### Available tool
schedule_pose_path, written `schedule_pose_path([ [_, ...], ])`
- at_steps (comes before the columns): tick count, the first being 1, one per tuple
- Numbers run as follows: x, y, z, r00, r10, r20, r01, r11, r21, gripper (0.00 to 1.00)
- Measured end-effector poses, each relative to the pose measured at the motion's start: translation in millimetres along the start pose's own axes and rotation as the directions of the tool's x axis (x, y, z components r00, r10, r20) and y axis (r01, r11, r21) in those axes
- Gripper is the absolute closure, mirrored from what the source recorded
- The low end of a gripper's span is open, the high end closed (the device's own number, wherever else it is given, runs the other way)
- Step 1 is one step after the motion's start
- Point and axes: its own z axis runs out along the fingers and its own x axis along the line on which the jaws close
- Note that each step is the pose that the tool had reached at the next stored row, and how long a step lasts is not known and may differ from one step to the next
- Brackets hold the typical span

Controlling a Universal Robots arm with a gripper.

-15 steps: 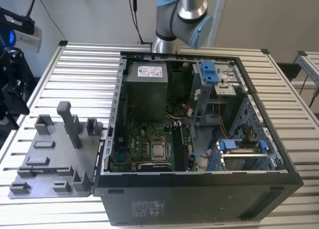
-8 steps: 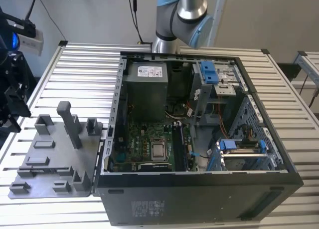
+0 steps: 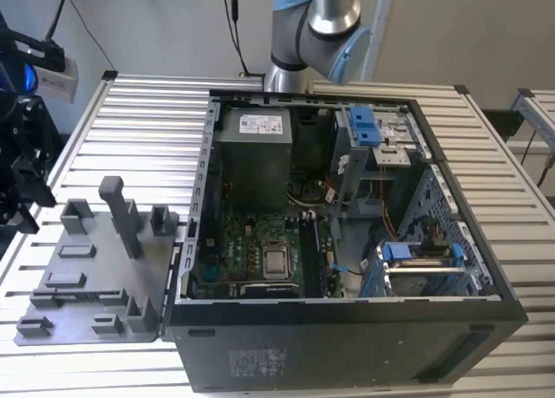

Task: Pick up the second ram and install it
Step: 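Pick up the second ram and move it above second insertion slot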

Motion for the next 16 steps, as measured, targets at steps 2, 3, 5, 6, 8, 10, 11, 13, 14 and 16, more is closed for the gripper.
schedule_pose_path([
  [2,0.0,-0.1,3.6,1.0000,-0.007,-0.0001,0.007,1.0000,0.0003,0.58],
  [3,0.0,-0.1,5.3,0.9999,-0.014,-0.0002,0.014,0.9999,0.0006,0.58],
  [5,0.1,-0.2,8.6,0.9995,-0.030,-0.0004,0.030,0.9995,0.0011,0.58],
  [6,0.2,-0.2,10.2,0.9993,-0.038,-0.0005,0.038,0.9993,0.0013,0.58],
  [8,0.6,-0.3,13.6,0.9987,-0.051,-0.0006,0.051,0.9987,0.0017,0.58],
  [10,0.7,-0.4,16.7,0.9982,-0.060,-0.0007,0.060,0.9982,0.0023,0.58],
  [11,0.7,-0.4,18.2,0.9981,-0.062,-0.0007,0.062,0.9981,0.0024,0.58],
  [13,0.7,-0.4,20.7,0.9980,-0.063,-0.0007,0.063,0.9980,0.0027,0.58],
  [14,0.8,-0.5,21.9,0.9980,-0.064,-0.0007,0.064,0.9980,0.0028,0.58],
  [16,0.8,-0.5,25.1,0.9979,-0.065,-0.0008,0.065,0.9979,0.0028,0.58],
])
